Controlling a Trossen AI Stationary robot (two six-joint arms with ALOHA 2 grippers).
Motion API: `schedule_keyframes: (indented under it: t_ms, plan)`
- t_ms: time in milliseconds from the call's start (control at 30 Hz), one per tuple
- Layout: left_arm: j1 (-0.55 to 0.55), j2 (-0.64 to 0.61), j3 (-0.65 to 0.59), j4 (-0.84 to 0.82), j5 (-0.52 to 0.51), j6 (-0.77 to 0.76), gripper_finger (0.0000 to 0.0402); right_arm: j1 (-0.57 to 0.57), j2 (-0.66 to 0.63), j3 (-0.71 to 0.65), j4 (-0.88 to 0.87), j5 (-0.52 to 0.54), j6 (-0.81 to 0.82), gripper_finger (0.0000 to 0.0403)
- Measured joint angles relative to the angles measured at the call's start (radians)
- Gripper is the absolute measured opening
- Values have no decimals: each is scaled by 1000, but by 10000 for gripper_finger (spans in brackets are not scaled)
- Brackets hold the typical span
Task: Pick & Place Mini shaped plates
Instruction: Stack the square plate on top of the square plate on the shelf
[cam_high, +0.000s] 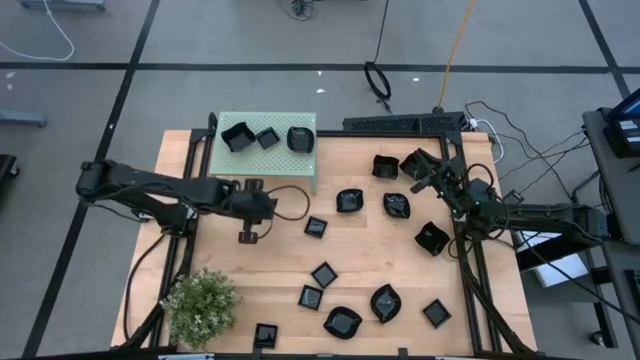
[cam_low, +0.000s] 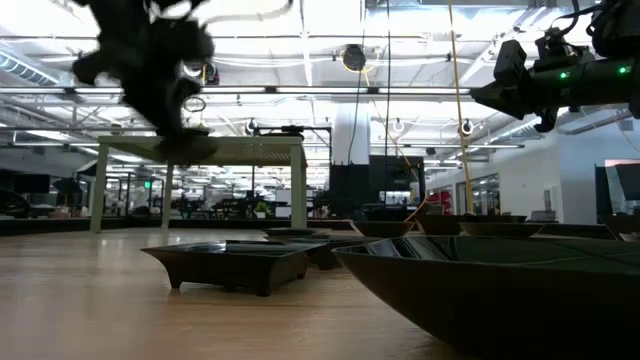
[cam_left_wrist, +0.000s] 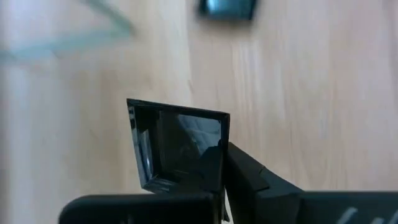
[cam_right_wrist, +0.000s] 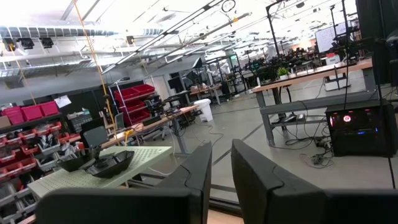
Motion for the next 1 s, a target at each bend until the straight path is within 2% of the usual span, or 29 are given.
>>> schedule_keyframes:
  t_ms: [100, 200, 300, 467, 567, 667, 833, 1000]
  plan:
    - [9, -47, 46, 49, -18, 34, 11, 0, 0, 0, 0, 0, 0, 52]
    - [19, -80, 84, 134, -90, 91, 19, 0, 0, 0, 0, 0, 0, 52]
    - [45, -97, 122, 226, -162, 171, 9, 0, 0, 0, 0, 0, 0, 52]
    - [130, -98, 178, 262, -285, 288, 13, 0, 0, 0, 0, 0, 0, 52]
    - [200, -87, 201, 266, -310, 328, 18, 0, 0, 0, 0, 0, 0, 52]
    - [276, -83, 206, 261, -318, 292, 11, 0, 0, 0, 0, 0, 0, 52]
    - [377, -61, 206, 257, -317, 131, 11, 0, 0, 0, 0, 0, 0, 52]
    - [414, -19, 206, 251, -314, 69, 7, 0, 0, 0, 0, 0, 0, 52]
